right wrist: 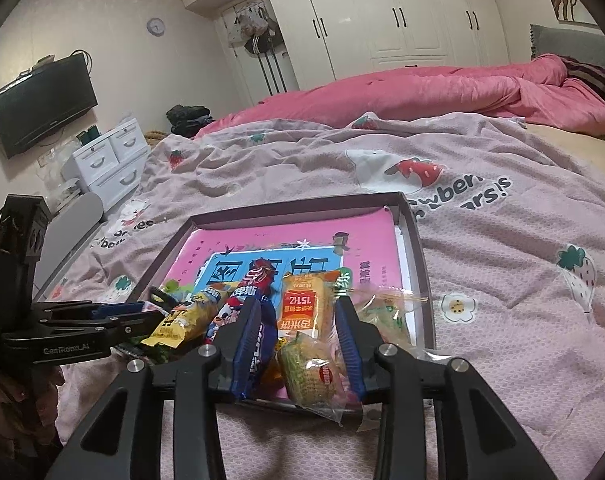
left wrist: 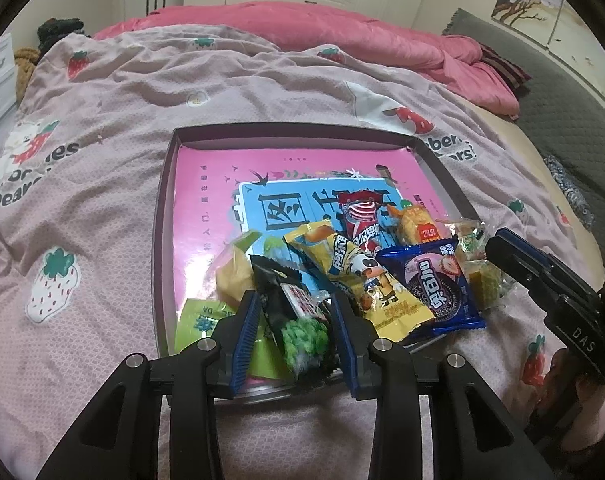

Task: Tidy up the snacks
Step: 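Lower green pea pack into tray and open left gripper while right lowers cake, then lower yellow cake into the tray and open right gripper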

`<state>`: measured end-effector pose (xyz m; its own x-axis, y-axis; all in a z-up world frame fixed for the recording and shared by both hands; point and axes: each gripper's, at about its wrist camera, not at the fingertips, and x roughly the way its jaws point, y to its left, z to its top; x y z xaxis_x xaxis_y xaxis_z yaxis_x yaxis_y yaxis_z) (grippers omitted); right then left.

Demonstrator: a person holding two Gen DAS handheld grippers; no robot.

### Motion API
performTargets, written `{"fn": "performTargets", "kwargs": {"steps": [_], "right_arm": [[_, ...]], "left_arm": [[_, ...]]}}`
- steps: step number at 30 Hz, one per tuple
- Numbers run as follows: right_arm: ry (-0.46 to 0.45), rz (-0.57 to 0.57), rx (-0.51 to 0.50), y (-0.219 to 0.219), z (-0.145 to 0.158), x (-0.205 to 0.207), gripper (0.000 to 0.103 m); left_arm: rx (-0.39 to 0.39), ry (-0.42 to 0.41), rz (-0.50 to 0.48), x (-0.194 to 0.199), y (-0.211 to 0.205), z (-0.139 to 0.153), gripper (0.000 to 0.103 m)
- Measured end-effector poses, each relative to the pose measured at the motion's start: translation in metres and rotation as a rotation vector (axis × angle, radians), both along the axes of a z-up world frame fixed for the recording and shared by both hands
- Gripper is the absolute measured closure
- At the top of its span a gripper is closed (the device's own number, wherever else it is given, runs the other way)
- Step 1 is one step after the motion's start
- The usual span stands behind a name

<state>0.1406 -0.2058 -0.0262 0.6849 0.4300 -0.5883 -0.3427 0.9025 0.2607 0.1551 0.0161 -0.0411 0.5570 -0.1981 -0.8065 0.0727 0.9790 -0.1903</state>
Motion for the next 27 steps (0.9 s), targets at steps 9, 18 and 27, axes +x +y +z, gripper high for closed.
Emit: {"fn": "performTargets", "kwargs": {"steps": [9,18,27], "right_arm": [[-0.009,-0.022,0.013,-0.008,0.004,-0.002,0.061],[-0.018,-0.032,0.019,-0.011,0.009,-0.006,0.054],[-0.014,-0.051,-0.007,-0.012,0.008,-0.008,0.048]], "left_arm": [[0.004,-0.004,-0.007,-0.003,-0.001,0.003,0.056],[0.008,-0.018,-0.002,-0.008,-0.001,0.012,0.047],[0.018,-0.029,0.011,-0.013,0.002,0.019,0.040]]}}
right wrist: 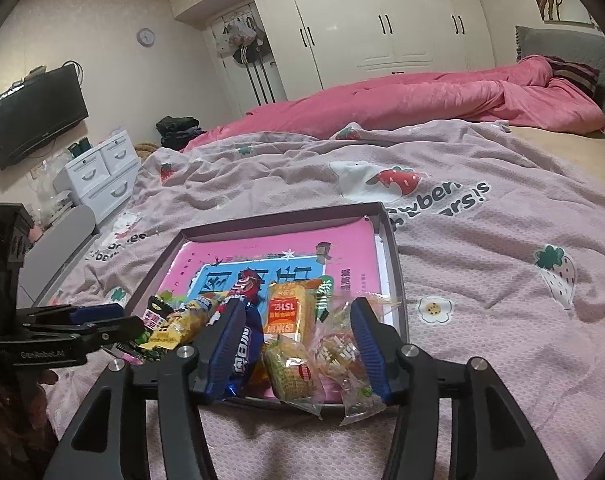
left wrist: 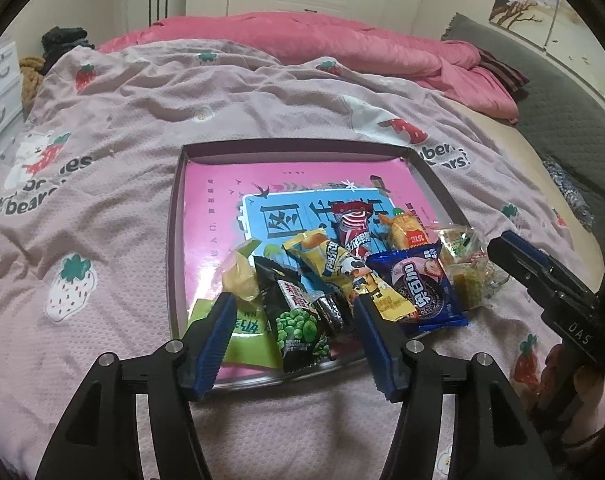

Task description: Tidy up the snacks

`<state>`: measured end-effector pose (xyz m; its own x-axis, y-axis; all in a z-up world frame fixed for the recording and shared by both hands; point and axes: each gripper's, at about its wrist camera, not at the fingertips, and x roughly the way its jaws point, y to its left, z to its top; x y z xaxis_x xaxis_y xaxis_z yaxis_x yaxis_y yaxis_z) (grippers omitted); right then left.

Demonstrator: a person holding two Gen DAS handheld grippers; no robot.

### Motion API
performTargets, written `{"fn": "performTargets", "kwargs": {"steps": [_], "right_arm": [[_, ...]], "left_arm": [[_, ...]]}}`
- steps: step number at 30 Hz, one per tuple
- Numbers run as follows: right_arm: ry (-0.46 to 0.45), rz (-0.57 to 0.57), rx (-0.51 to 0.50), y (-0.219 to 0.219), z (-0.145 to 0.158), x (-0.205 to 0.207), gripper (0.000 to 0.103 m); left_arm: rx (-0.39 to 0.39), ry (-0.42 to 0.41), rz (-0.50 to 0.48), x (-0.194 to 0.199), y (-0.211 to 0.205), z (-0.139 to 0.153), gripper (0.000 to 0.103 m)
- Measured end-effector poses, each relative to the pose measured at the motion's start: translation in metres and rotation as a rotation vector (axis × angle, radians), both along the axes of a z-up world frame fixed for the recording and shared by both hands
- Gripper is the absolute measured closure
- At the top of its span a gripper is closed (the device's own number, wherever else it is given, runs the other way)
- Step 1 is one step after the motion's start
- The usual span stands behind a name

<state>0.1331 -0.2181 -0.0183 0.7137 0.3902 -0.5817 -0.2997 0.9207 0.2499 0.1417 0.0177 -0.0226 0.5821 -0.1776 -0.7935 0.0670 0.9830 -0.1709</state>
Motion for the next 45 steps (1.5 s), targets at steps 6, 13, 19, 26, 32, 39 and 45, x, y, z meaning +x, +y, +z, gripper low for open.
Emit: {"fn": "performTargets", "kwargs": {"steps": [6,13,19,26,32,39,45], "right_arm": [[-0.016,0.000,-0.006,0.000,0.004,-0.005,0.045],[-0.027,-0.006,-0.021,0.000,0.008,-0.010,0.041],[-0.036,-0.015,-0.038,0.000,0.010,-0.014,0.038],[-0.060,-0.024,-0.048,0.001,0.018,-0.025,0.032],[-0.084,-0.038,-0.050,0.004,0.028,-0.042,0.023],[-0.099,-0.054,-0.046,0.005,0.039,-0.064,0.015],[-0.037,-0.075,-0.077,0.007,0.034,-0.080,0.011]], "left_arm": [[-0.002,-0.007,0.009,-0.002,0.001,0.003,0.040],[0.016,-0.020,0.008,-0.010,-0.002,0.009,0.035],[0.022,-0.029,0.008,-0.017,-0.002,0.015,0.034],[0.029,-0.044,0.013,-0.028,-0.002,0.023,0.030],[0.034,-0.059,0.009,-0.043,-0.003,0.031,0.028],[0.037,-0.049,0.010,-0.065,-0.006,0.033,0.027],[0.015,-0.019,0.027,-0.084,-0.010,0.025,0.027]]}}
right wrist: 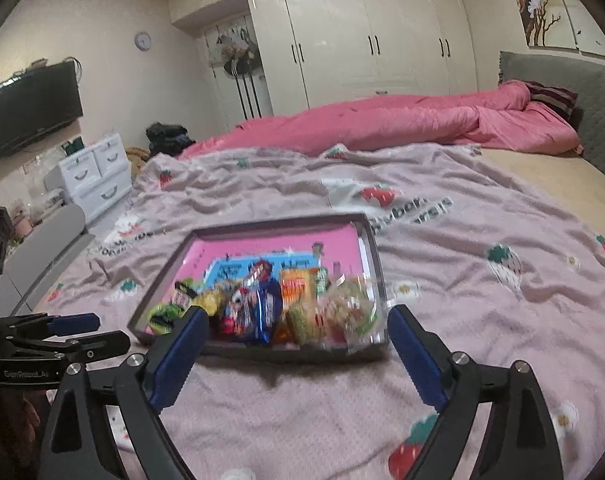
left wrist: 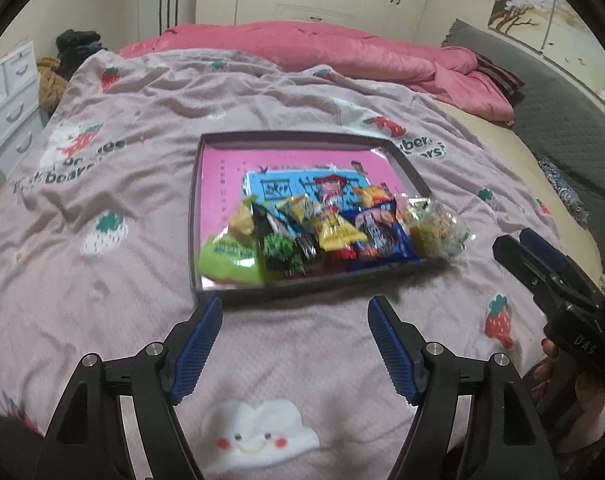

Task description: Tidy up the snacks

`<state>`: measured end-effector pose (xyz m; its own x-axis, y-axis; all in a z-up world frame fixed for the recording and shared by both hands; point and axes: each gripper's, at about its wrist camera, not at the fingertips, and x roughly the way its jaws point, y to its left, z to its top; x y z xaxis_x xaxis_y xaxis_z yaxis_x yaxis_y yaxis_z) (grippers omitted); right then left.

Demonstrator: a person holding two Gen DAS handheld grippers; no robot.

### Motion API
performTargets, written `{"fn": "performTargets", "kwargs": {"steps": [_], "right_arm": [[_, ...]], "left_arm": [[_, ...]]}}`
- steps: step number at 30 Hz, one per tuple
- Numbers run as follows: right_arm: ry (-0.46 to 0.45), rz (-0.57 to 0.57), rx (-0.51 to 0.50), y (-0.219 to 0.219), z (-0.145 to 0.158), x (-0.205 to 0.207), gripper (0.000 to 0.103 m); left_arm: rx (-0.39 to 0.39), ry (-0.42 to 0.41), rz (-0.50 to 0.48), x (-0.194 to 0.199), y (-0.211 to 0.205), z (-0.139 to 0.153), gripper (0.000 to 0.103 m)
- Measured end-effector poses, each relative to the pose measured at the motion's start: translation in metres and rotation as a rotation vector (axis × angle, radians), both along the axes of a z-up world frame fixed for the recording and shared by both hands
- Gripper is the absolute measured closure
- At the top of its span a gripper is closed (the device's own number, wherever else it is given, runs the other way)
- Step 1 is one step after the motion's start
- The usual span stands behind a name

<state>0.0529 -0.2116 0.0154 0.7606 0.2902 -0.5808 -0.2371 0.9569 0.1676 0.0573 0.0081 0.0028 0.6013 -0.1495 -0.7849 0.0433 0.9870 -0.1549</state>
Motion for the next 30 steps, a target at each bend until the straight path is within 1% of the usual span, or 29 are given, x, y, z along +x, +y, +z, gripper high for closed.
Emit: {"fn": "performTargets", "kwargs": {"steps": [3,6,9,14,24,30], "right_arm": [[0.039,-0.017,-0.023,0.002,-0.005,-0.011,0.010],[0.056,-0.028,-0.059,0.005,-0.007,-0.019,0.007],[0.087,-0.029,-0.063,0.005,-0.011,-0.026,0.005],[0.121,-0.043,-0.092,0.005,-0.016,-0.035,0.005],[0.112,-0.028,-0.126,0.011,-0.014,-0.044,0.005],[0.115,-0.029,-0.126,0.011,-0.014,-0.043,0.005]], "left_arm": [[0.024,0.014,-0.002,-0.011,-0.006,-0.004,0.026],[0.030,0.029,-0.008,-0.020,-0.009,-0.007,0.026],[0.030,0.043,-0.012,-0.029,-0.011,-0.009,0.026],[0.027,0.051,-0.019,-0.039,-0.012,-0.009,0.026],[0.029,0.060,-0.018,-0.041,-0.012,-0.011,0.026],[0.026,0.058,-0.016,-0.042,-0.011,-0.009,0.026]]}}
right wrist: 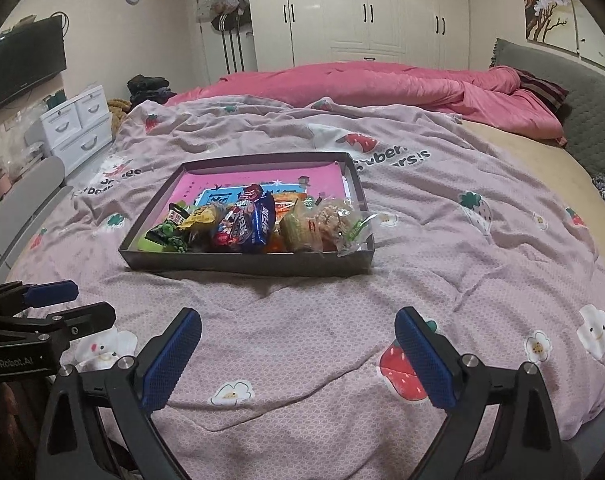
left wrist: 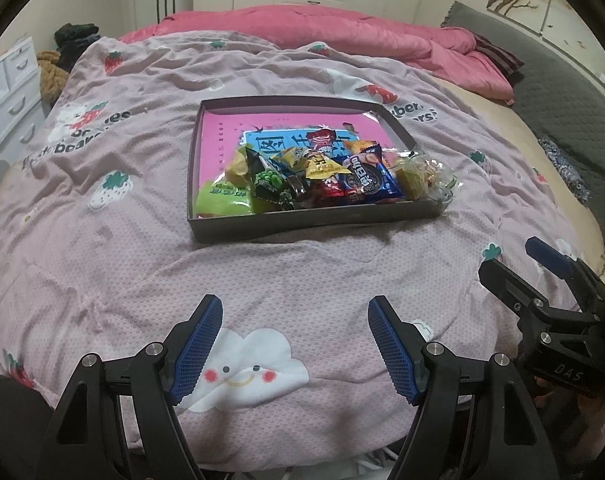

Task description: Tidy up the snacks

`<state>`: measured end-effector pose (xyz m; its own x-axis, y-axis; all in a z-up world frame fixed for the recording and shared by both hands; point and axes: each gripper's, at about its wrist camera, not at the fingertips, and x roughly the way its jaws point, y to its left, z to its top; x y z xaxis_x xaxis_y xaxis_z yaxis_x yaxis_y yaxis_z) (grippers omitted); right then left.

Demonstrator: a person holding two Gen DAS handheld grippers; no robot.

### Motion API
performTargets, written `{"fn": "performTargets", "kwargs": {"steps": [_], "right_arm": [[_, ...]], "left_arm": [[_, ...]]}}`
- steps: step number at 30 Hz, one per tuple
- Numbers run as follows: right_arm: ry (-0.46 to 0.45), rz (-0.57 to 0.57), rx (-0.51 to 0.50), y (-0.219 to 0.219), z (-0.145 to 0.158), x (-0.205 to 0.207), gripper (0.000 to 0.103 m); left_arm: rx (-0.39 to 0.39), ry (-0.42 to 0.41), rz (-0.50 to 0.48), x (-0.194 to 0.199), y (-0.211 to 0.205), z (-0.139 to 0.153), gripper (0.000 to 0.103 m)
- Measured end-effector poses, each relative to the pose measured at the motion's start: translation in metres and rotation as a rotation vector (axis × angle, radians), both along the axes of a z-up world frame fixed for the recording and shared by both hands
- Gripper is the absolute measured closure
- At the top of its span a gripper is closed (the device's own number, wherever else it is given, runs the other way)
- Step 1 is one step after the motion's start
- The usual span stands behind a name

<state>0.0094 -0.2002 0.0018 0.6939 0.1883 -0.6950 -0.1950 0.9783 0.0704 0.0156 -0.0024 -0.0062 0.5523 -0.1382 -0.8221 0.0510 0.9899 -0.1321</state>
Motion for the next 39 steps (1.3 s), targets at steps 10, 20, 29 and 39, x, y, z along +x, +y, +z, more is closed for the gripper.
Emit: {"fn": "performTargets", "kwargs": {"steps": [10,20,29,39], "right_arm": [[-0.001,-0.004,0.006,-0.0010,-0.0002,-0.0001,0.005],[-0.014,-0.006,0.014,-0.0017,0.0039,0.0000,0.005],[-0.012,-0.002,0.012,-0.0012,0.0028,0.0005,0.005],[-0.010,0.002,0.011,-0.0001,0.0017,0.0013,0.005]], "left_arm": [[0.005,0.001,0.002,0.0009,0.0003,-0.0003,0.026],[0.008,-0.001,-0.005,0.0002,-0.0015,-0.0008,0.026],[0.013,-0.004,-0.003,0.0001,-0.0017,0.0005,0.026],[0.025,-0.004,0.002,0.0003,0.0004,0.0013,0.026]]}}
